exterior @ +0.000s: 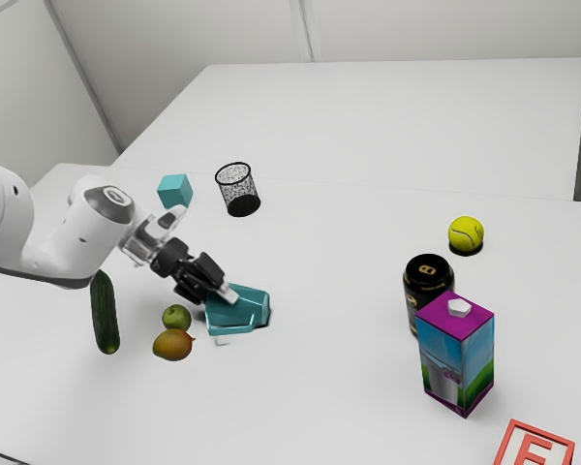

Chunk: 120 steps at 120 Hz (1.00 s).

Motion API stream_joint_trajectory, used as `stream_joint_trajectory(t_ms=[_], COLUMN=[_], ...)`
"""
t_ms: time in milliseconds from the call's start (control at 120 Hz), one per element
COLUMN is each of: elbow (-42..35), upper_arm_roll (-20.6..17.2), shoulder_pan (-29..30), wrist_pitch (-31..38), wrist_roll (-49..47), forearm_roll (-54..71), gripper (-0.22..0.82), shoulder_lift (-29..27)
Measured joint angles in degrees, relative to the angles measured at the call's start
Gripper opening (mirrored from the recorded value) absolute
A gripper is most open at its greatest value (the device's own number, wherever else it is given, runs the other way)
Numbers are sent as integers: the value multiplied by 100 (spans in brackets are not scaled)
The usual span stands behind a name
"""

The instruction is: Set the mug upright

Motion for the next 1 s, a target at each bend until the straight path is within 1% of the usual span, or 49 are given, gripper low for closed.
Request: stream_joint_trajectory(t_ms=[308,408,625,750,875,1000], elbow=[12,25,28,25,23,52], upper_arm_roll=[-140,-192,-254,-320,-453,-656], shoulder_pan=[32,25,27,24,15,6], wrist_pitch=[-13,-11,14,48,95,232], wrist_roll=[123,151,190,201,192,121], forearm_roll=[-47,-46,-37,-11,66,445], gripper=[-3,-8,-13,-13,-14,-15], shoulder_lift=[-95,-130,-197,-324,-469,-583])
